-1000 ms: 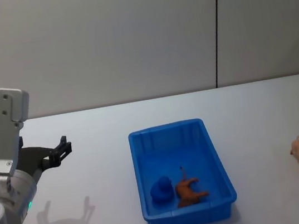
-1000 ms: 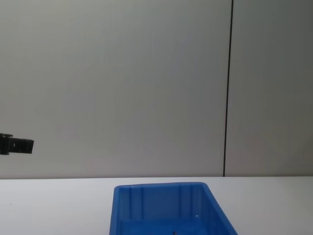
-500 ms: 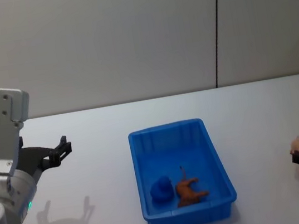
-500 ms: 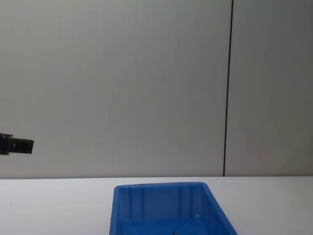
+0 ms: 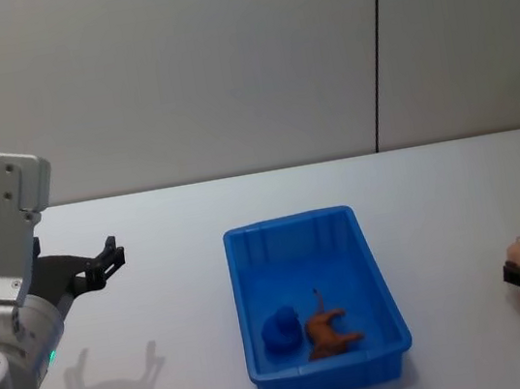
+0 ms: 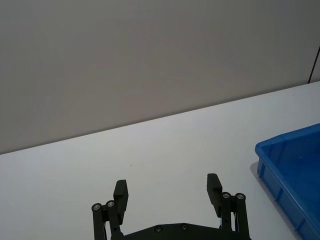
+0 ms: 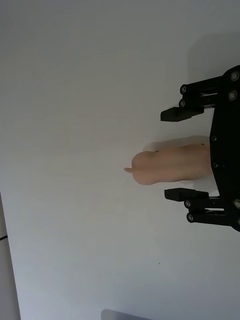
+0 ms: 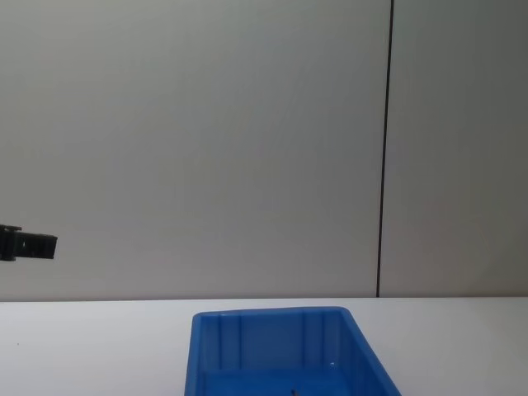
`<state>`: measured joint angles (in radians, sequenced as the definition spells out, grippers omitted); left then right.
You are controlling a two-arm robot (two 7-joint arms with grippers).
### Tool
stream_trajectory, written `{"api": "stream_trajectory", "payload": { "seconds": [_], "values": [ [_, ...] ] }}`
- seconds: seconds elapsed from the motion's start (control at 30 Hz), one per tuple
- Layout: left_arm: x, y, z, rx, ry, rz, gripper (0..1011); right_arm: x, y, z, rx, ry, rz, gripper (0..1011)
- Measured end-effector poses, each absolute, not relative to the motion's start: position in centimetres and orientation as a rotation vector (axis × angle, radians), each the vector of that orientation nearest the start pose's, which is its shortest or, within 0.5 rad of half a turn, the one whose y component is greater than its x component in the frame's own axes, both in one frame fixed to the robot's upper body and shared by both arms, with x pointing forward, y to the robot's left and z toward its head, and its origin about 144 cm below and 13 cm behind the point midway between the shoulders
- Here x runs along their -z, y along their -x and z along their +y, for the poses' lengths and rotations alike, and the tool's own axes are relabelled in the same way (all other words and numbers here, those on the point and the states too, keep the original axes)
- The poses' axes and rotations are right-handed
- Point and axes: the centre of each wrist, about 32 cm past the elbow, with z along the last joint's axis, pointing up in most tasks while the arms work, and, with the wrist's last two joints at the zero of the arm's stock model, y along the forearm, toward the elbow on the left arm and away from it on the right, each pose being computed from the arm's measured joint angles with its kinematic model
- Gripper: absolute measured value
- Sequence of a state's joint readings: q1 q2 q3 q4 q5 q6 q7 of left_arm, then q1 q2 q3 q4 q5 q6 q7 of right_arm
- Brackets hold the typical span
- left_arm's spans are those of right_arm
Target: Pick up the two dolls from the table and place them into the box.
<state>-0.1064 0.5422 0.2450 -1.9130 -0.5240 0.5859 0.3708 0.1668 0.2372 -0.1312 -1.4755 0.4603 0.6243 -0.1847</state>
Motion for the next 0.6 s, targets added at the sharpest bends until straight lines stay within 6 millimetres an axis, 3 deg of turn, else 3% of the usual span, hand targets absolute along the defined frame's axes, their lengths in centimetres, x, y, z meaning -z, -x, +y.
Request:
{"api": "stream_trajectory", "payload": {
  "seconds": [0.47, 0.6],
  "values": [
    [-126.57, -45.48, 26.14, -1.555, -0.343, 0.092, 1001, -116.17, -50.77, -26.14, 1.522, 0.391, 0.563, 400],
    [-126.57, -45.48, 26.15, -1.555, -0.343, 0.092, 1001, -116.16, -50.83, -26.13, 1.521, 0.392, 0.564, 371]
  ]
}}
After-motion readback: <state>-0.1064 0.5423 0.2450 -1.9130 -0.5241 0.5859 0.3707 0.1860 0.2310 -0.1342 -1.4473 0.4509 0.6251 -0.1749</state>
